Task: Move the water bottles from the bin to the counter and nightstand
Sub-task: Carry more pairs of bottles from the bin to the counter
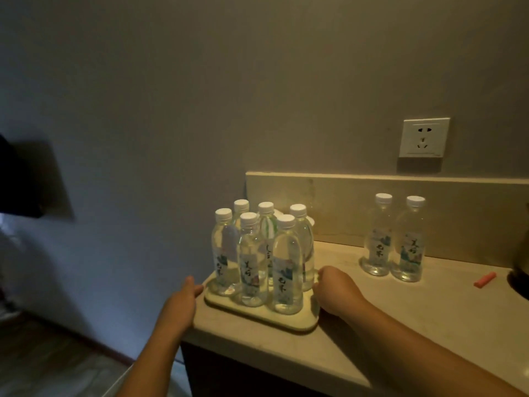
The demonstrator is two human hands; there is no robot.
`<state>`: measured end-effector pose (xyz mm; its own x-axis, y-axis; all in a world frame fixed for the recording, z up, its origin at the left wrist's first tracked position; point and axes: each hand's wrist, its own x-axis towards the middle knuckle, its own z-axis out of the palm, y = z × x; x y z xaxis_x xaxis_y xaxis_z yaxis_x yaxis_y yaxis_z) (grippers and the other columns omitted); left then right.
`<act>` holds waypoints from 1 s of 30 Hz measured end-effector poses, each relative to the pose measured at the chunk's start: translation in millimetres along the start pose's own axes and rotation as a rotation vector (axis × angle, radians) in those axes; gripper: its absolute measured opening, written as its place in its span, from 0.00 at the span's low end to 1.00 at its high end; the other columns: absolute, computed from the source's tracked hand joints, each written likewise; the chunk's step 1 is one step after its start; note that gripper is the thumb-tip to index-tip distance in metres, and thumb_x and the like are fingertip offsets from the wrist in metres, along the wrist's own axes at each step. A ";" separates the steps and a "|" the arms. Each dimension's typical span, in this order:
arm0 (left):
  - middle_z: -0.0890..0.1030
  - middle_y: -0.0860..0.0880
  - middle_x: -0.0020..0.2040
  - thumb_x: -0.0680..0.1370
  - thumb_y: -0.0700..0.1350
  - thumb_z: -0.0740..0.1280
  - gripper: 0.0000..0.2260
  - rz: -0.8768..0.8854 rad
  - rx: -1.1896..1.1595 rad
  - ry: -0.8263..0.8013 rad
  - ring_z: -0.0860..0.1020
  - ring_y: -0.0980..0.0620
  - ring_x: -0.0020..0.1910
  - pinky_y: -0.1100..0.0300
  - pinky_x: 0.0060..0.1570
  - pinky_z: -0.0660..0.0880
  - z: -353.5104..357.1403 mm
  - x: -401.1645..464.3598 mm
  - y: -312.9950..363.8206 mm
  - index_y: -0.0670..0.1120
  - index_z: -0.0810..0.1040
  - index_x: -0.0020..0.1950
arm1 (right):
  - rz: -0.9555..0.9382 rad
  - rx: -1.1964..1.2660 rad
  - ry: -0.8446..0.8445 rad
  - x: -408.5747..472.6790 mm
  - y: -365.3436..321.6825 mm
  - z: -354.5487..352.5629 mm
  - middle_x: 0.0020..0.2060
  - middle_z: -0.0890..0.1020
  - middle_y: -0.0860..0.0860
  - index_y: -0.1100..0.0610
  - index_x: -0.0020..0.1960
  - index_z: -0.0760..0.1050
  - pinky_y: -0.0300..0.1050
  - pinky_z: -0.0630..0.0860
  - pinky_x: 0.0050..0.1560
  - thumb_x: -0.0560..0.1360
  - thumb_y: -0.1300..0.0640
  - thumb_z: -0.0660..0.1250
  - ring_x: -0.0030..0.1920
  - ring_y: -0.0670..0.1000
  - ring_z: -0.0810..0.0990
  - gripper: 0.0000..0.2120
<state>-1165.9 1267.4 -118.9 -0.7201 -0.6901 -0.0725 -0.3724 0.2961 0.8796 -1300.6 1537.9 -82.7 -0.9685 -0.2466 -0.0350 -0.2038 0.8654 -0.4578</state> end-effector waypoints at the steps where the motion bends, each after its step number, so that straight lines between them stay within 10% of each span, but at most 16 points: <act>1: 0.78 0.38 0.67 0.86 0.54 0.49 0.23 0.024 0.098 0.004 0.75 0.40 0.66 0.50 0.63 0.69 0.3 -0.7 -0.9 0.47 0.80 0.67 | -0.006 -0.015 -0.001 1.0 -0.2 0.4 0.50 0.81 0.53 0.56 0.58 0.76 0.44 0.74 0.44 0.76 0.55 0.70 0.50 0.54 0.80 0.12; 8: 0.79 0.46 0.65 0.84 0.58 0.54 0.19 0.126 0.281 0.032 0.77 0.44 0.60 0.46 0.62 0.74 5.7 -16.1 -8.0 0.52 0.78 0.65 | -0.045 0.016 -0.005 5.6 0.8 0.9 0.48 0.81 0.52 0.57 0.59 0.78 0.46 0.79 0.47 0.77 0.56 0.68 0.48 0.53 0.80 0.11; 13: 0.78 0.49 0.66 0.83 0.56 0.59 0.16 0.143 -0.007 0.021 0.76 0.46 0.61 0.55 0.55 0.71 -16.7 -14.8 -9.9 0.53 0.76 0.69 | 0.060 0.816 0.410 -34.0 -2.0 -28.4 0.57 0.80 0.55 0.51 0.64 0.74 0.55 0.79 0.53 0.82 0.56 0.61 0.54 0.57 0.79 0.11; 17: 0.79 0.48 0.59 0.84 0.53 0.61 0.14 0.156 -0.179 0.141 0.75 0.47 0.56 0.50 0.55 0.73 -77.1 0.1 -37.0 0.49 0.78 0.64 | -0.368 1.242 0.667 -108.6 -61.9 -21.8 0.38 0.79 0.45 0.41 0.51 0.75 0.40 0.77 0.33 0.81 0.55 0.59 0.37 0.47 0.78 0.11; 21: 0.83 0.46 0.55 0.83 0.48 0.61 0.08 0.116 -0.312 0.160 0.79 0.46 0.56 0.45 0.58 0.76 -162.1 20.4 -72.9 0.54 0.79 0.48 | -0.644 1.151 0.330 -131.7 -187.2 42.2 0.29 0.74 0.48 0.48 0.46 0.77 0.42 0.69 0.25 0.76 0.59 0.61 0.27 0.48 0.71 0.08; 26: 0.83 0.46 0.49 0.82 0.48 0.62 0.08 0.016 -0.406 0.170 0.81 0.47 0.47 0.54 0.41 0.75 -289.1 62.6 -121.2 0.47 0.78 0.57 | -0.360 0.821 -0.260 -107.2 -347.3 136.8 0.35 0.81 0.52 0.57 0.49 0.80 0.40 0.71 0.26 0.80 0.58 0.61 0.29 0.50 0.78 0.09; 30: 0.82 0.47 0.44 0.81 0.47 0.62 0.07 -0.018 -0.387 0.238 0.80 0.48 0.41 0.56 0.38 0.73 -361.8 85.2 -157.3 0.47 0.78 0.54 | -0.173 0.842 -0.343 -90.1 -418.3 203.1 0.39 0.80 0.54 0.60 0.49 0.77 0.41 0.72 0.29 0.81 0.58 0.61 0.31 0.51 0.79 0.09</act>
<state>-956.9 923.1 -93.3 -0.5435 -0.8392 -0.0195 -0.1047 0.0447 0.9935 -1099.0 1109.6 -68.5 -0.8112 -0.5752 -0.1055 -0.0403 0.2350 -0.9711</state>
